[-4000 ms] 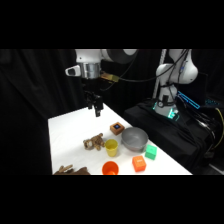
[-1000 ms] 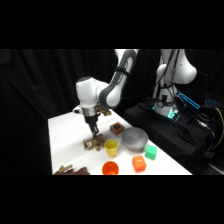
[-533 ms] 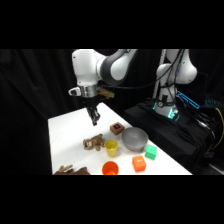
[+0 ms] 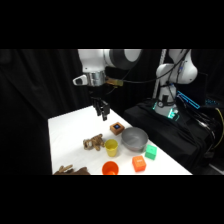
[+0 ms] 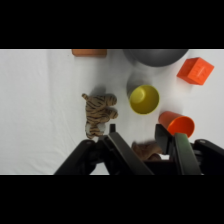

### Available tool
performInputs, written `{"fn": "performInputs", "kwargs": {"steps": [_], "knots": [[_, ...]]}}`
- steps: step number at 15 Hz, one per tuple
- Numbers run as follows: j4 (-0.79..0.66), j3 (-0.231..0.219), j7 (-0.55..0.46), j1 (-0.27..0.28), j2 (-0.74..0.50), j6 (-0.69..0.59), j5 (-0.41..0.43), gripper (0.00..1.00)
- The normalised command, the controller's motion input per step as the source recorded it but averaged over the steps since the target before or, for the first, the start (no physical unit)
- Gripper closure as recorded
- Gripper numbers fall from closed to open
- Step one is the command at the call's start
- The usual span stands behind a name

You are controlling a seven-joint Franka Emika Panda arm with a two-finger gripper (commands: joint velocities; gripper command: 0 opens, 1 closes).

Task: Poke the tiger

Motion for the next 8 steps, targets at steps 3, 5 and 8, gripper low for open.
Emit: {"fn": "performInputs", "kwargs": {"steps": [3,5,8], "knots": [[-0.33,-0.01,0.04,0.085,-0.47,-0.08,0.016,0.0],[-0.26,-0.009,0.24,0.09,-0.34,0.04,-0.104,0.0],[-0.19,-0.008,0.25,0.068,-0.21,0.11,-0.144,0.0]]}}
